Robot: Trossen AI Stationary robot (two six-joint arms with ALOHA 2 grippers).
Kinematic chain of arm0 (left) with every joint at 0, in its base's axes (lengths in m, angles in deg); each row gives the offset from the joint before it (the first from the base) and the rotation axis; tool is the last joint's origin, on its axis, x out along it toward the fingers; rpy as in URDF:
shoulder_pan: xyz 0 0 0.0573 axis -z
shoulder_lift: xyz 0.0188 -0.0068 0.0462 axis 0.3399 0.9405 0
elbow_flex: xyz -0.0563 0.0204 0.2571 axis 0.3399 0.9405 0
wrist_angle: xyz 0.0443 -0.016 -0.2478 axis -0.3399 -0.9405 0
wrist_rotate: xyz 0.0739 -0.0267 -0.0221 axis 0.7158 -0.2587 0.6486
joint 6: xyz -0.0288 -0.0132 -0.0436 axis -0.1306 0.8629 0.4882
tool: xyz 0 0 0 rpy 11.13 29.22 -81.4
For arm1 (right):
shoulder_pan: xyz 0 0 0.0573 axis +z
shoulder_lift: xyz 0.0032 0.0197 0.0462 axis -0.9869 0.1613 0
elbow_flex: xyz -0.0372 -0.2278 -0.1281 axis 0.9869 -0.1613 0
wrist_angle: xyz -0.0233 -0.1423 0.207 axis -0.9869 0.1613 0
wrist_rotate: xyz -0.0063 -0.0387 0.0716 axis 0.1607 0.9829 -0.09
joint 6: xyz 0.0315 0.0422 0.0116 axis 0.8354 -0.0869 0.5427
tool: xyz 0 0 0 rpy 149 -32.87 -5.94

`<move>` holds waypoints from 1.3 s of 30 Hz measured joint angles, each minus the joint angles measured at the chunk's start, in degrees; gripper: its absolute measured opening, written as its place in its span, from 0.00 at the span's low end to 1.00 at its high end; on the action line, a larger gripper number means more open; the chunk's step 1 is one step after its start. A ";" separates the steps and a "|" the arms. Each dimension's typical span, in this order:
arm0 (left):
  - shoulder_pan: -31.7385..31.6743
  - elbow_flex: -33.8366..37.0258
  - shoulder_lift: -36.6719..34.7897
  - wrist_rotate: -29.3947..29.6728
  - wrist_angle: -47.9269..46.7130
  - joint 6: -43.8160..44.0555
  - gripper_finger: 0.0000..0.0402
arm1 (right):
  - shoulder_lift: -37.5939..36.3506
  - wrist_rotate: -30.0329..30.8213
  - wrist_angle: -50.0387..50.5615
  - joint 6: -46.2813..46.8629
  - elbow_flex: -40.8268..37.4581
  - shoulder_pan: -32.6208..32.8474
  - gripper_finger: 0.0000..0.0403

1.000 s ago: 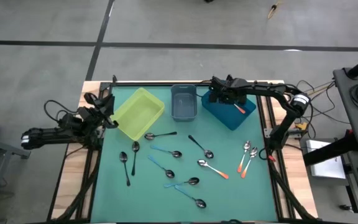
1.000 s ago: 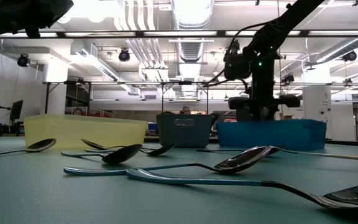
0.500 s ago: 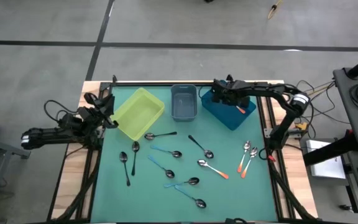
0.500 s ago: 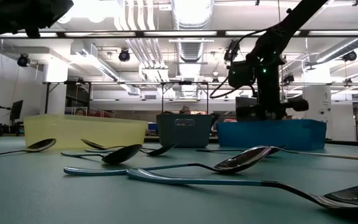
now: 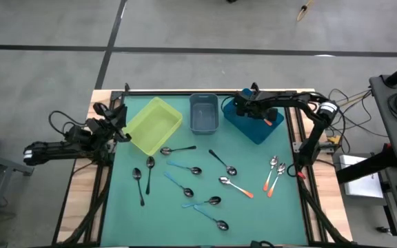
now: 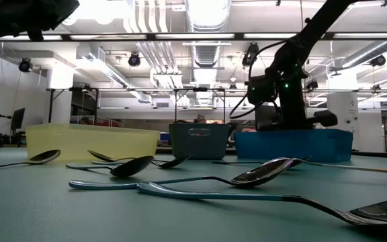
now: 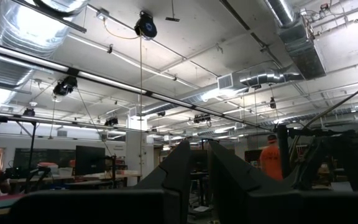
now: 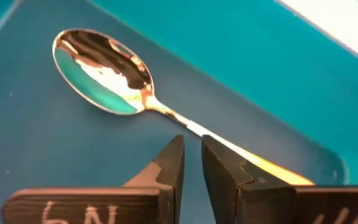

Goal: Sort silverware by color (type)
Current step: Put the black spoon into the yellow bin

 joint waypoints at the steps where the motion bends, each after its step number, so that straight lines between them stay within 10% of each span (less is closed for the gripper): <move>1: 0.02 0.00 0.00 0.00 0.00 0.00 0.09 | 0.05 0.40 -0.18 0.00 -0.04 0.00 0.12; 39: 0.00 0.00 0.00 0.00 -0.10 -0.17 0.09 | -1.97 0.83 -0.64 -2.02 -0.08 0.43 0.12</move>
